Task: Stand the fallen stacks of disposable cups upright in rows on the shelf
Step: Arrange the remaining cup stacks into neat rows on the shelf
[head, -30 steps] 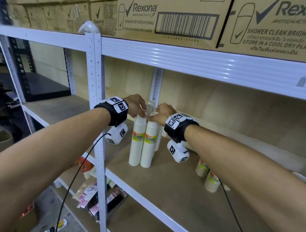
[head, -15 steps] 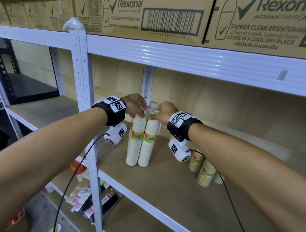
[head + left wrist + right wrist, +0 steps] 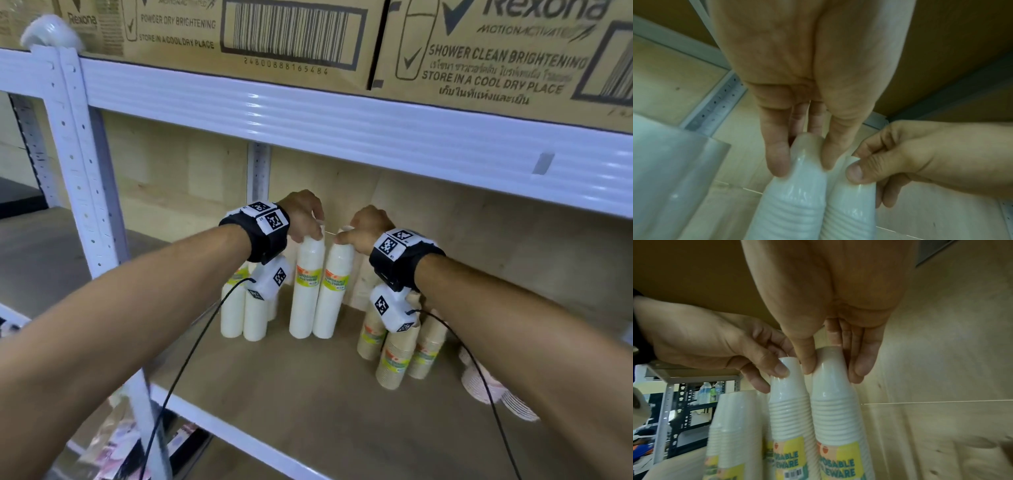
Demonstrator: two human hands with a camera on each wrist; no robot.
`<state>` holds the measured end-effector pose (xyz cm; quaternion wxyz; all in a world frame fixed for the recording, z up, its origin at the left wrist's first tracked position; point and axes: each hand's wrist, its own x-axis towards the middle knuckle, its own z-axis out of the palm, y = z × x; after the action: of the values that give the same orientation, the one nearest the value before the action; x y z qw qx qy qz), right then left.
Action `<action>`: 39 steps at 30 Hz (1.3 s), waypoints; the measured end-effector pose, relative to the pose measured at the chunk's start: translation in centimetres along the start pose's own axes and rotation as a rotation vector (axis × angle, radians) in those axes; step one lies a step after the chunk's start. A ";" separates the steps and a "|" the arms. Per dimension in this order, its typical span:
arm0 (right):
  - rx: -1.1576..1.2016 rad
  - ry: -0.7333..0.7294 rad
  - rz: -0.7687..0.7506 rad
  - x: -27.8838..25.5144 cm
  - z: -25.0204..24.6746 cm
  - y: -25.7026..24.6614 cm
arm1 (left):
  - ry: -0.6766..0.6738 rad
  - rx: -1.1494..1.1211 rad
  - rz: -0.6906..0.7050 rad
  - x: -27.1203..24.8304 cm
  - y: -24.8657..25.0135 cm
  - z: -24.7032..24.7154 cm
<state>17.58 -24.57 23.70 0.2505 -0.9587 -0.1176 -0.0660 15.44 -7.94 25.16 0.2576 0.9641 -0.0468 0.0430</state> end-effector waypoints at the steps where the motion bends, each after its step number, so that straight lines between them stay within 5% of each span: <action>1: -0.006 0.008 0.015 0.3 -0.1 0.4 | 0.004 -0.004 0.009 0.6 0.2 0.4; 15: -0.017 0.108 0.154 4.2 1.0 3.5 | 0.091 -0.081 0.077 7.1 0.6 5.0; 28: -0.013 -0.036 0.120 5.6 1.5 3.6 | 0.087 -0.090 0.054 9.4 0.6 6.0; 39: -0.052 0.005 0.174 5.8 1.6 3.9 | 0.097 -0.100 0.021 9.0 1.0 5.5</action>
<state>24.28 -25.93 21.62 0.2308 -0.9712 -0.0315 -0.0493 24.62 -12.18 21.92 0.3072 0.9463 -0.0462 0.0900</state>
